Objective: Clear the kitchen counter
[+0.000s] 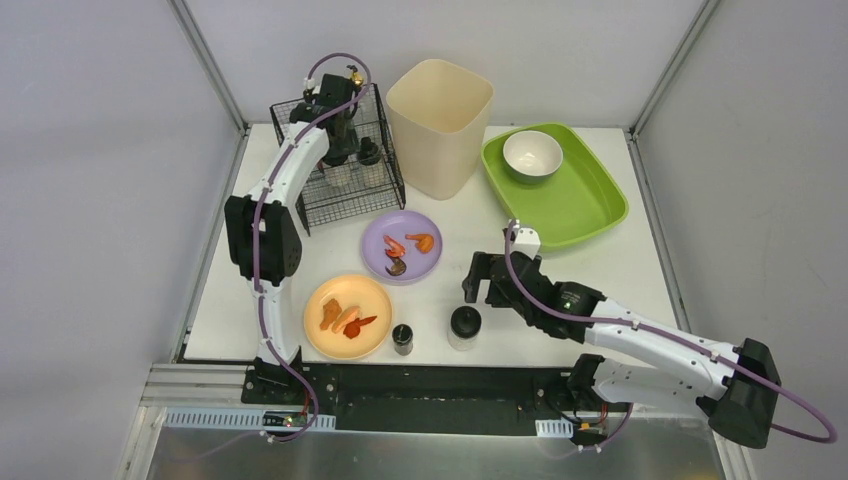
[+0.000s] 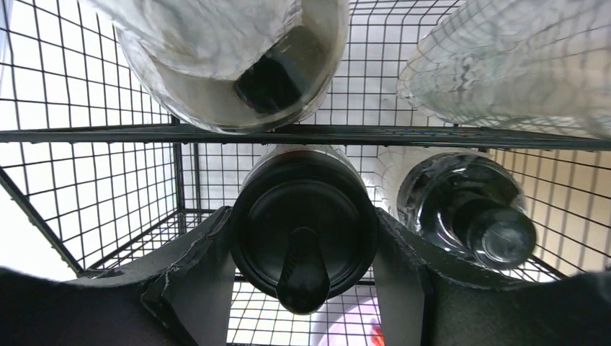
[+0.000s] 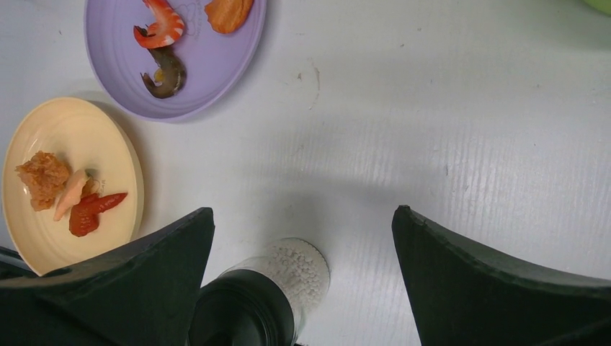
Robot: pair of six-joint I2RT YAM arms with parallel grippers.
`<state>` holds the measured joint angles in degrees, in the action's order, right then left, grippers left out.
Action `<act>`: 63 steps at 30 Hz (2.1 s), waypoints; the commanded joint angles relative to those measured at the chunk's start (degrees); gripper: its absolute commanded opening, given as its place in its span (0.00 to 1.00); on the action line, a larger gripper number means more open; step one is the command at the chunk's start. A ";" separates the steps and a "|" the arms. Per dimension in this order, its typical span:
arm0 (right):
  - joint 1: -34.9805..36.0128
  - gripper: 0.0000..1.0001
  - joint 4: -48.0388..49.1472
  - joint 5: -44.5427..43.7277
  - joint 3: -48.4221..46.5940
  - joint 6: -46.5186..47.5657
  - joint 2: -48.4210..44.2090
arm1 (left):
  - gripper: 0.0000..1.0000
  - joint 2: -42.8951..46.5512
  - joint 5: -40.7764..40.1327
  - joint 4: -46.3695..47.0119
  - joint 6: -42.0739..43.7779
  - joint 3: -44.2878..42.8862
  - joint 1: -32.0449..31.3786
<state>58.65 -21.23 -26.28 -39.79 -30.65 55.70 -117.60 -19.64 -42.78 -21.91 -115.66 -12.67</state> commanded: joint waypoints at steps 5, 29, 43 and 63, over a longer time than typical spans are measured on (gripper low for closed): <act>0.37 0.98 1.20 -0.39 1.27 -1.06 -2.47 | 0.00 1.17 -2.95 5.40 -1.82 4.88 0.27; 0.74 0.99 0.27 -0.35 -0.37 -1.25 -2.50 | 0.91 10.57 -1.67 6.92 2.84 8.04 -0.36; 0.82 0.99 -2.39 -4.06 -2.85 0.15 -3.99 | 0.99 27.34 -5.72 5.69 5.28 18.58 -13.77; -4.24 0.99 -17.80 -20.16 -6.50 -1.09 -8.07 | 0.99 40.87 9.77 6.18 -1.50 40.76 -40.64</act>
<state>57.21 -35.05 -42.92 -43.70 -31.42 48.90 -76.51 -11.42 -36.69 -20.53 -76.82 -49.12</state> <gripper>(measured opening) 0.993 0.991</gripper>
